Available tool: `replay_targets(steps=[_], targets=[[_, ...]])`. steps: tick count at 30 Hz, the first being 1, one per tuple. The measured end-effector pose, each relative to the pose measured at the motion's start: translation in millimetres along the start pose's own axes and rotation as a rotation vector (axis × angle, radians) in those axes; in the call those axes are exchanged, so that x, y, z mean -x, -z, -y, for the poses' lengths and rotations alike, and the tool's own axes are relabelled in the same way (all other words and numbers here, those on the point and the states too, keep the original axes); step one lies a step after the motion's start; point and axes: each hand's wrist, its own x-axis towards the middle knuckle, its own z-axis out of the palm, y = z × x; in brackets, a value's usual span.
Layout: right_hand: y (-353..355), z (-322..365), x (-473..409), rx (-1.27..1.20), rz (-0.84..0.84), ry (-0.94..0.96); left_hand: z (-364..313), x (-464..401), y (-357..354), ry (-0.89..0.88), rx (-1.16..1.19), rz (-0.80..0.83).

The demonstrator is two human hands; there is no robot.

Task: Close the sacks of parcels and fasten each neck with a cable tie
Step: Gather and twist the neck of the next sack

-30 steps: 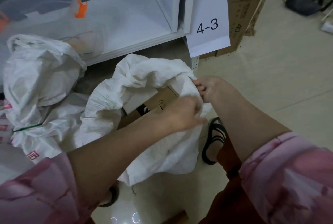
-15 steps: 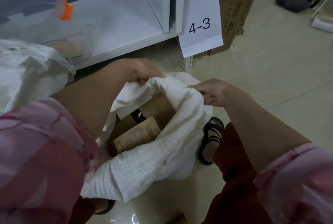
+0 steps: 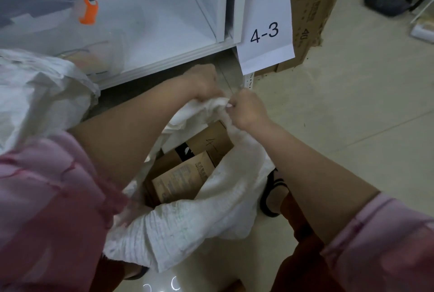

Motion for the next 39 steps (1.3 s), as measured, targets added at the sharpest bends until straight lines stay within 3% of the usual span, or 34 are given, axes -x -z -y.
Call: replay_targets(steps=[3,6,8,11,13,17,21,23,25,29,33,36,39], targets=[[15.7,-11.4,-13.2,-0.309,0.116,-0.202,6.8,14.7,-10.9,-0.207,-0.130,-0.206],[25.0,-15.3,-18.2,-0.297,0.225,-0.265,12.6,19.3,-18.3,-0.239,-0.217,-0.247],[26.7,-18.8,-20.0,-0.284,0.283,-0.294,14.5,13.0,-14.0,-0.208,-0.110,-0.163],[25.5,-25.3,-22.7,-0.354,0.333,-0.351,15.4,1.8,-3.5,-0.075,0.079,0.106],[24.8,-20.9,-23.3,-0.121,0.283,-0.247,16.5,-4.9,1.7,0.066,0.079,0.184],[16.7,12.6,-3.9,0.344,-0.108,0.128,10.7,-18.9,6.7,0.173,0.038,0.225],[-4.6,33.1,9.8,0.643,-0.140,0.476,6.1,-21.6,10.3,0.197,0.137,0.246],[-4.1,36.4,5.6,0.603,-0.119,0.456,14.9,-20.8,11.8,0.205,0.208,0.230],[-5.9,34.8,-3.7,0.469,-0.077,0.317,21.7,-18.8,13.6,0.194,0.280,0.162],[-1.6,17.0,-39.4,0.069,0.051,-0.090,43.8,-6.2,11.4,-0.094,-0.020,-0.045],[7.9,19.7,-59.0,-0.080,0.079,-0.146,64.5,12.4,7.7,-0.135,-0.097,-0.179],[18.8,34.0,-63.5,-0.049,0.099,-0.063,74.2,24.4,19.4,-0.021,0.131,-0.041],[34.7,52.0,-63.6,-0.101,0.064,-0.001,85.5,42.0,28.4,0.049,0.636,0.130]])
